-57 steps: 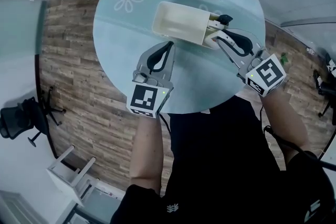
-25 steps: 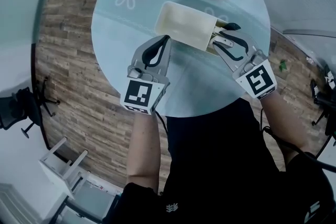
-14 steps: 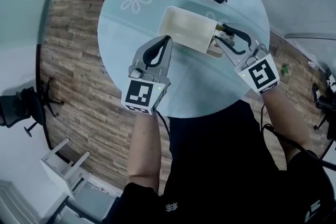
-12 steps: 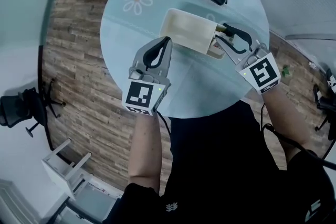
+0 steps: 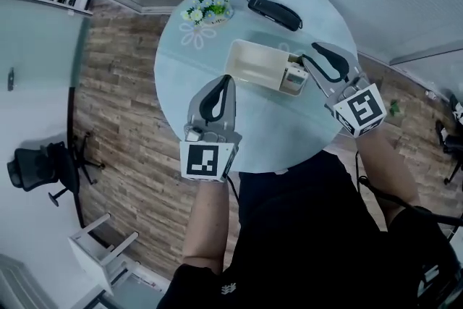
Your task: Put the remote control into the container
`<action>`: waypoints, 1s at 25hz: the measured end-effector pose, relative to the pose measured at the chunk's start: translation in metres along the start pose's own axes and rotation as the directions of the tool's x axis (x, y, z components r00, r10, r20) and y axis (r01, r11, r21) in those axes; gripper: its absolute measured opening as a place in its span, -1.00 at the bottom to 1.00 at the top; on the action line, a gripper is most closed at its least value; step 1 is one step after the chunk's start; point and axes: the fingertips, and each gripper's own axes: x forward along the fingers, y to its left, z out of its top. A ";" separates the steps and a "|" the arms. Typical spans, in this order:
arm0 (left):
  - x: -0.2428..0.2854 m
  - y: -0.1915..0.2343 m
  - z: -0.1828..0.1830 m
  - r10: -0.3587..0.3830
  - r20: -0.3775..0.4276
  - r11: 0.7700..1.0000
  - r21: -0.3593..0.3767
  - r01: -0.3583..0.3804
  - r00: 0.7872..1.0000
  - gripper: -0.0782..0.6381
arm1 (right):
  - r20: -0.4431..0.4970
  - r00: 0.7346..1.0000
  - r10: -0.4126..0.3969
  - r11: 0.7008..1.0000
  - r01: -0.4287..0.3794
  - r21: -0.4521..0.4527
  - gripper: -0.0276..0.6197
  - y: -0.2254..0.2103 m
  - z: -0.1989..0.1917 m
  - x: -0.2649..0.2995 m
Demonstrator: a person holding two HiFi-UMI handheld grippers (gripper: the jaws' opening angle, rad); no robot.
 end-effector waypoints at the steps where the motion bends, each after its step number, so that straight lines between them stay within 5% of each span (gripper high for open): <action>1: -0.004 0.004 0.007 0.022 0.010 1.000 0.004 -0.022 1.000 -0.78 | 0.017 1.000 -0.016 1.000 0.016 0.006 -0.55 -0.002 0.007 -0.005; 6: -0.030 0.026 0.040 0.095 0.042 0.995 0.009 -0.096 0.995 -0.78 | 0.072 0.995 -0.071 0.997 0.069 0.030 -0.72 -0.002 0.043 -0.033; 10: -0.048 0.031 0.059 0.076 0.084 0.996 0.030 -0.079 0.994 -0.78 | 0.088 0.988 -0.127 0.991 0.122 0.061 -0.78 0.001 0.058 -0.054; 25: -0.093 0.044 0.058 0.007 0.037 0.992 0.124 -0.012 0.999 -0.78 | 0.028 0.969 -0.247 0.960 0.240 0.148 -0.91 0.050 0.061 -0.095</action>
